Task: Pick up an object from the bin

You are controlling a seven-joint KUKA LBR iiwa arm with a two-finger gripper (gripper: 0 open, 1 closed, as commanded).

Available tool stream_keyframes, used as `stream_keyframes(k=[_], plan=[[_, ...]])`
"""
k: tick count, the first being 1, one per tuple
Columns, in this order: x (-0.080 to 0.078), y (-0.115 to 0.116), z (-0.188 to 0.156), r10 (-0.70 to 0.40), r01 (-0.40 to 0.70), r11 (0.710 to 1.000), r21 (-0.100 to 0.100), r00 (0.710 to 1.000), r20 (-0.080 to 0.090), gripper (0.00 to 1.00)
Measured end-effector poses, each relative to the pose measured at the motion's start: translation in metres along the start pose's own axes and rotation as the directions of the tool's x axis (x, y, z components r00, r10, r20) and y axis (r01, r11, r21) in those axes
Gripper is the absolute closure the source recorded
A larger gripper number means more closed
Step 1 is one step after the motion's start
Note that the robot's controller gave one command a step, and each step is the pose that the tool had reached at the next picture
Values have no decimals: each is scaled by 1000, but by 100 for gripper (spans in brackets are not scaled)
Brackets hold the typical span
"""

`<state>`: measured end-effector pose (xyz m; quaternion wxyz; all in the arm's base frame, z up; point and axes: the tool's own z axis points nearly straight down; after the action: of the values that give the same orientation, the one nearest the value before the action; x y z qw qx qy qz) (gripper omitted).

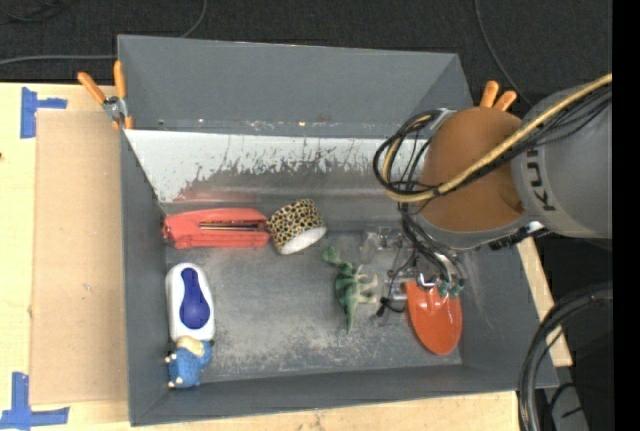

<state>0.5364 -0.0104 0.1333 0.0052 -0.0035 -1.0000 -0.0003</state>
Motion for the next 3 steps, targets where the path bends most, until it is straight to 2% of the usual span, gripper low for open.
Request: stream_keyframes(k=[1, 2, 3], plan=[[-2, 0, -4, -1, 1, 1000, 0, 1000, 8, 0], [-20, 7, 64, 170, -170, 986, -1, 985, 4, 0], [-20, 13, 20, 142, -142, 990, -1, 990, 7, 0]])
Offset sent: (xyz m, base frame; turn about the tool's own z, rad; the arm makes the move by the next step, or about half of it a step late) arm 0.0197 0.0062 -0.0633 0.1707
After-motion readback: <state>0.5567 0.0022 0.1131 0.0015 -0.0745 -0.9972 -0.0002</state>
